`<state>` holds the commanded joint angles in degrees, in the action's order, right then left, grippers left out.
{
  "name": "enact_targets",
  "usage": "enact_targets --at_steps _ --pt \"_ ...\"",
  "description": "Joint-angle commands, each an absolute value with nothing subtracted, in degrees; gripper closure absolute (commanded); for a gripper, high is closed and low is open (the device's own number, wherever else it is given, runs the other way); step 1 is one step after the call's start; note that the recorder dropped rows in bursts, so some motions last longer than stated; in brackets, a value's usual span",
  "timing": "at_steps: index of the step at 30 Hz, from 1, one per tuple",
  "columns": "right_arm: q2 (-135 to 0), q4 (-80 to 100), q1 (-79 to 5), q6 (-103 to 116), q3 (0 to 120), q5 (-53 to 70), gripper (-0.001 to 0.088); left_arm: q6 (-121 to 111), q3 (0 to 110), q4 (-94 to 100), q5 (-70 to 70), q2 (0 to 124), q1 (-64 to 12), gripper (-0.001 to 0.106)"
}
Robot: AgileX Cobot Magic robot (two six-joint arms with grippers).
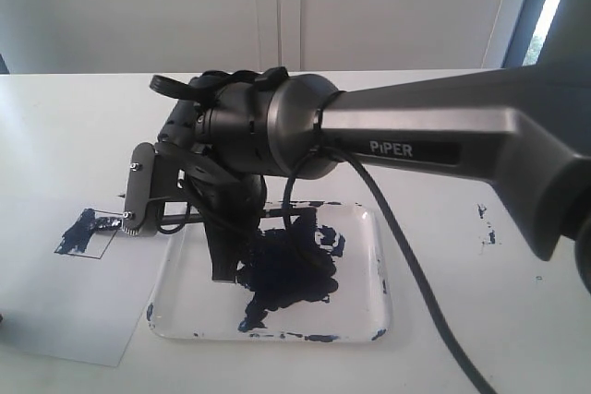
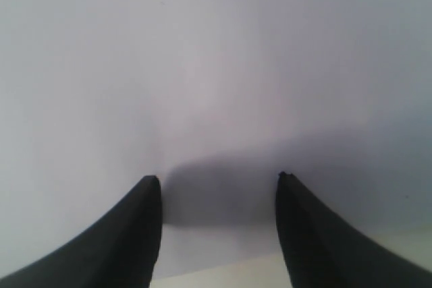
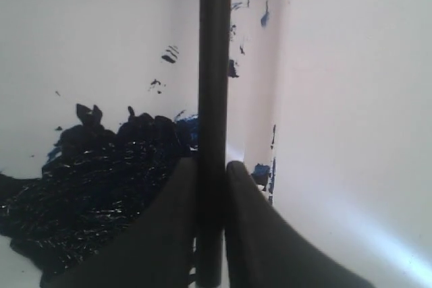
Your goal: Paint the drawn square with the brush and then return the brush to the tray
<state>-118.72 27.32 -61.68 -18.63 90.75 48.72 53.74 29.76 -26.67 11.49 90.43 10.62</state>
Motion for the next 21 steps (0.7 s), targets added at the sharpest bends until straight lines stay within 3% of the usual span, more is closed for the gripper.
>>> enact_targets --at_steps 21 --pt "-118.75 21.31 -61.68 -28.36 90.75 52.83 0.0868 53.74 29.76 -26.67 11.49 90.43 10.62 0.049"
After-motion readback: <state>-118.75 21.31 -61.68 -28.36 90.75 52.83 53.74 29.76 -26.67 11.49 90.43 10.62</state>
